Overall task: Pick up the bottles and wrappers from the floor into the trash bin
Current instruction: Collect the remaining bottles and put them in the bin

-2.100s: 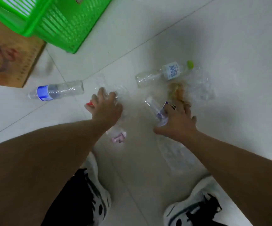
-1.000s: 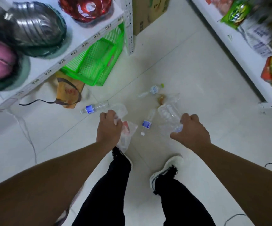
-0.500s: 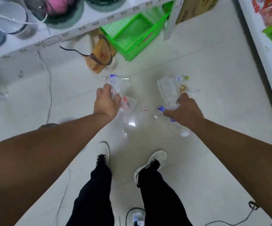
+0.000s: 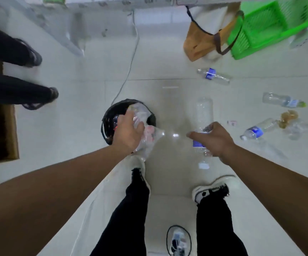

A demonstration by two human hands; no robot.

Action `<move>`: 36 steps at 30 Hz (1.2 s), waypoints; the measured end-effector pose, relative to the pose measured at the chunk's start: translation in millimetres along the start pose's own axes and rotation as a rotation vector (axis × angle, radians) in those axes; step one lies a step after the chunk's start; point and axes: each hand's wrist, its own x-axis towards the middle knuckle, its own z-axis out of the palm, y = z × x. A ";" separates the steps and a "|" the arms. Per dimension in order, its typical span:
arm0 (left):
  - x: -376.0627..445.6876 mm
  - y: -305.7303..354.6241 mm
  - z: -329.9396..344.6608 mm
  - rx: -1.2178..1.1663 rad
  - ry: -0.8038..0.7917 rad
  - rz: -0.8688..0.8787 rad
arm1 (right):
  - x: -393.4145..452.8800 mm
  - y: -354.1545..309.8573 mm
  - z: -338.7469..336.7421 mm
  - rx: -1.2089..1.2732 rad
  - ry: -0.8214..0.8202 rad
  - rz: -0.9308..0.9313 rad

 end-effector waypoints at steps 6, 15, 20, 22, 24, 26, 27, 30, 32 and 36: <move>18.3 -126.6 -71.6 -0.026 0.052 -0.255 | 4.8 -80.4 144.7 -0.003 -0.143 -0.041; 68.8 -169.6 -17.1 -0.071 -0.132 -0.181 | 48.9 -81.3 245.5 -0.258 -0.175 -0.097; 57.2 -183.8 -17.0 0.032 -0.054 -0.067 | 49.5 -59.9 227.2 -0.220 0.013 -0.185; 52.4 -180.7 -25.7 0.001 -0.025 -0.046 | 46.3 -51.9 209.1 -0.225 0.001 -0.159; 49.2 -175.0 -35.5 0.002 -0.022 -0.035 | 43.2 -43.1 188.2 -0.232 0.011 -0.143; 47.6 -165.7 -42.0 0.036 -0.033 -0.001 | 38.2 -33.3 164.9 -0.242 0.027 -0.144; 47.5 -159.1 -43.1 0.054 -0.039 0.021 | 35.4 -27.7 152.2 -0.247 0.029 -0.142; 47.2 -125.4 -38.2 0.075 -0.064 0.072 | 25.7 -7.4 110.5 -0.218 0.024 -0.100; 46.4 -95.5 -26.3 0.110 -0.102 0.126 | 21.2 10.2 81.4 -0.170 0.036 -0.057; 40.8 -26.1 14.2 0.184 -0.179 0.212 | 17.2 59.2 20.8 -0.060 0.079 0.004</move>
